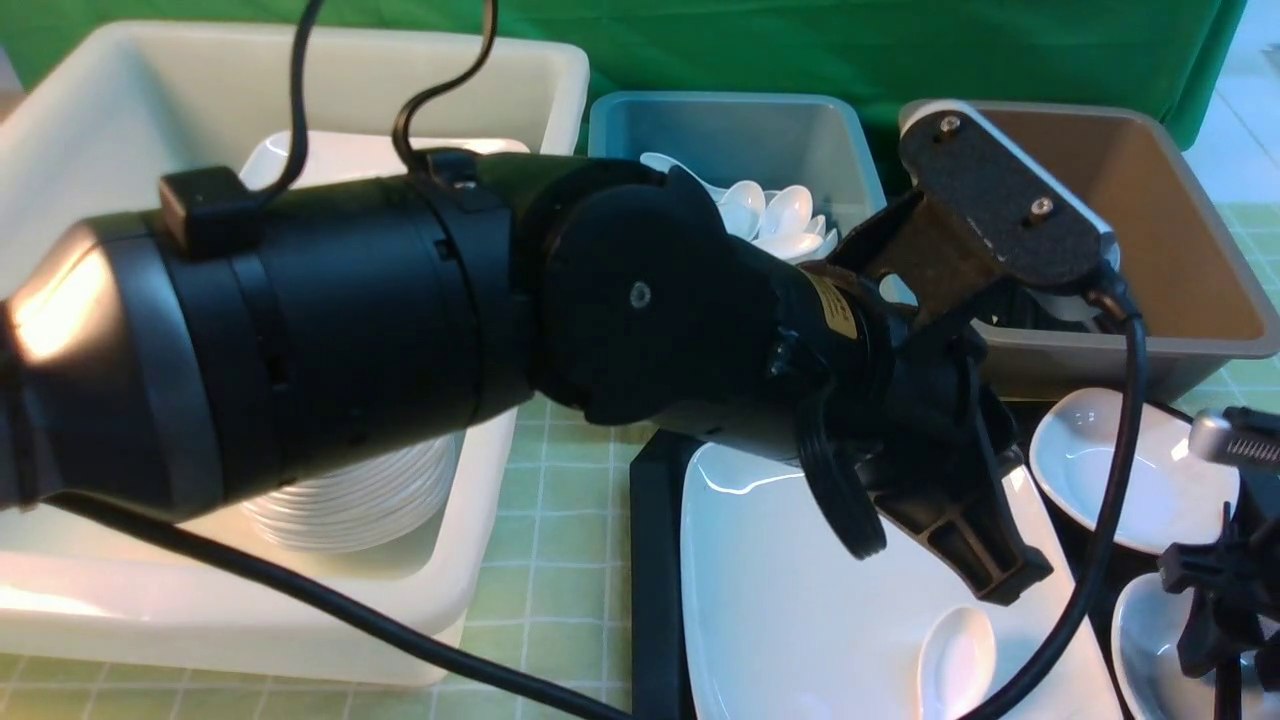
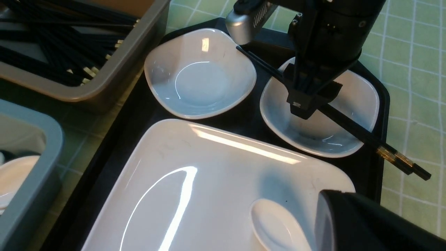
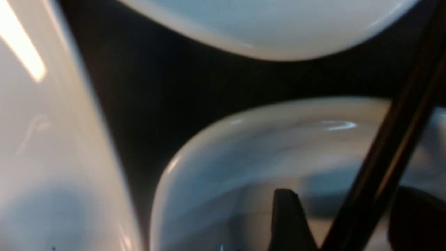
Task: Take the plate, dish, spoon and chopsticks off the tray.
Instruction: Use the right arm to grab a pair of chopsticks from the plate, then use the right arm to put the chopsticks into the small storage box on the right
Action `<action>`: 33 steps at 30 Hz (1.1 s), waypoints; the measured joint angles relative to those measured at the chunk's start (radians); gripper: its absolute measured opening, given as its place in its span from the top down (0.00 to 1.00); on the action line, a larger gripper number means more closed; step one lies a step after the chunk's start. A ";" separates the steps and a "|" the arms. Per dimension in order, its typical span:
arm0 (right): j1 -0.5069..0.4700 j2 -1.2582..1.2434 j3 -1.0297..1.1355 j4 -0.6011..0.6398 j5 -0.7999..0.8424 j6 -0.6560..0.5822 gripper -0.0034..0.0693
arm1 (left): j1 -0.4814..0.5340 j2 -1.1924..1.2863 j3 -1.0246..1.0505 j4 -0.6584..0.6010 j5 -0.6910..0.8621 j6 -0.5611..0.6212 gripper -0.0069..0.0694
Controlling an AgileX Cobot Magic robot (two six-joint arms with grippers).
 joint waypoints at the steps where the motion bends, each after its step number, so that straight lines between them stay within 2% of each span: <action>1: 0.000 0.006 0.000 0.002 0.002 0.000 0.50 | 0.000 0.000 0.000 0.002 0.000 0.000 0.93; 5: 0.000 0.008 0.000 0.003 0.003 -0.001 0.84 | 0.000 0.000 0.000 0.007 0.000 0.000 0.93; 6: 0.000 0.008 0.000 0.003 0.004 -0.001 0.86 | 0.000 0.000 0.000 0.007 0.000 0.000 0.93; 12: 0.000 0.008 0.000 0.004 0.030 -0.008 0.86 | 0.000 0.000 0.000 0.008 0.001 0.000 0.93; 18: 0.000 -0.097 -0.006 0.062 0.071 -0.061 0.86 | 0.000 0.000 0.000 0.008 -0.032 -0.008 0.93; 24: 0.000 -0.192 -0.181 0.081 0.101 -0.084 0.86 | 0.000 0.000 0.000 0.014 -0.318 -0.018 0.93; 25: 0.000 -0.184 -0.244 0.082 0.094 -0.084 0.86 | 0.000 0.000 0.000 0.014 -0.360 -0.020 0.93; 26: 0.000 -0.172 -0.300 0.082 0.081 -0.084 0.86 | 0.000 0.000 0.000 0.014 -0.464 -0.024 0.93; 27: 0.000 -0.166 -0.322 0.082 0.074 -0.084 0.86 | 0.000 0.000 0.000 0.014 -0.464 -0.025 0.93; 28: 0.000 -0.138 -0.411 0.082 0.034 -0.083 0.86 | 0.001 0.000 0.000 0.014 -0.542 -0.033 0.93; 33: 0.000 -0.030 -0.636 0.082 -0.112 -0.083 0.86 | 0.030 0.009 -0.001 0.014 -0.589 -0.071 0.93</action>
